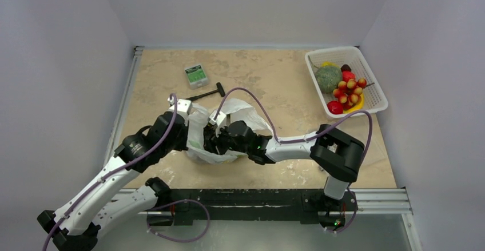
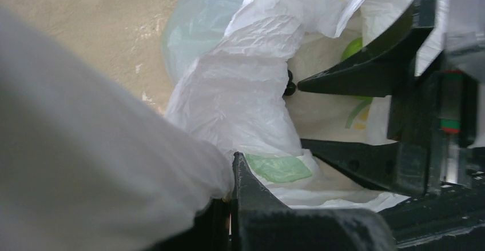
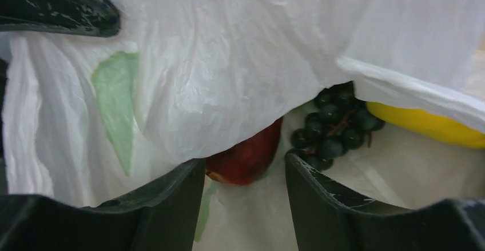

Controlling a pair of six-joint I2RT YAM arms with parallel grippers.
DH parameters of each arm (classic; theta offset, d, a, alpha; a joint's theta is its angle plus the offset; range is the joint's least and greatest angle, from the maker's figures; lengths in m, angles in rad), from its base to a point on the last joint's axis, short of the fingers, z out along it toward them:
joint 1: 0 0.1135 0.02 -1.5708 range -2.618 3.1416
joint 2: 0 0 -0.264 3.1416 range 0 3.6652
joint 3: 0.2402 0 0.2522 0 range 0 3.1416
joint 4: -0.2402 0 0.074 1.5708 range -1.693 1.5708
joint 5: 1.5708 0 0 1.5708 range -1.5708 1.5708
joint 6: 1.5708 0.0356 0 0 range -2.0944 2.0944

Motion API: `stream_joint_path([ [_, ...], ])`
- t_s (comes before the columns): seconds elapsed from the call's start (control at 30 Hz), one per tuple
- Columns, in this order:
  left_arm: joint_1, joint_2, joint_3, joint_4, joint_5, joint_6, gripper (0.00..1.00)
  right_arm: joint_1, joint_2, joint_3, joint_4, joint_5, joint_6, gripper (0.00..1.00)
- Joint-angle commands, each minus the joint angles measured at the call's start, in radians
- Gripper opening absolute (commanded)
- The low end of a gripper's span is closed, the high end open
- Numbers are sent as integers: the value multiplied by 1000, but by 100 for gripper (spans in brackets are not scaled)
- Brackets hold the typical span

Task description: Take the fake fruits out of the plastic bag

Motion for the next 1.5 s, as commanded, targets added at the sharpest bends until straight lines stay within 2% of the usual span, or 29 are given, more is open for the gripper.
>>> stream_joint_path([
  [0.0, -5, -39, 31, 83, 157, -24, 0, 2, 14, 49, 113, -135, 115, 56],
  [0.13, -6, 25, 186, 147, 369, -107, 0, -1, 5, 52, 115, -120, 151, 63],
  [0.27, -5, 116, 333, 164, 443, -123, 0, -19, 7, 32, 154, -131, 236, 68],
  [0.37, -6, 136, 362, 125, 413, -115, 0, -21, 2, 14, 165, -117, 248, 77],
  [0.57, -5, 26, 194, -10, 240, -118, 0, -22, -6, 15, 110, -22, 225, 93],
  [0.73, -5, -77, 106, -185, 46, -146, 0, -23, 40, 88, 24, 31, 166, 97],
  [0.83, -5, -125, 80, -167, 64, -176, 0, -21, 67, 133, -14, 41, 119, 99],
  [0.97, -5, -105, 78, -234, 52, -344, 0, -14, 92, 174, -28, 19, 76, 99],
  [1.1, -5, -84, 41, -329, -44, -546, 0, 29, 158, 215, -52, 36, 24, 99],
  [1.2, -5, -98, -6, -379, -129, -721, 0, 57, 221, 247, -71, 146, 21, 99],
  [1.3, -5, -101, -84, -347, -180, -843, 0, 66, 250, 247, -64, 270, 51, 99],
  [1.47, -5, -62, -145, -409, -260, -1000, 0, 67, 208, 182, -39, 366, 80, 87],
])
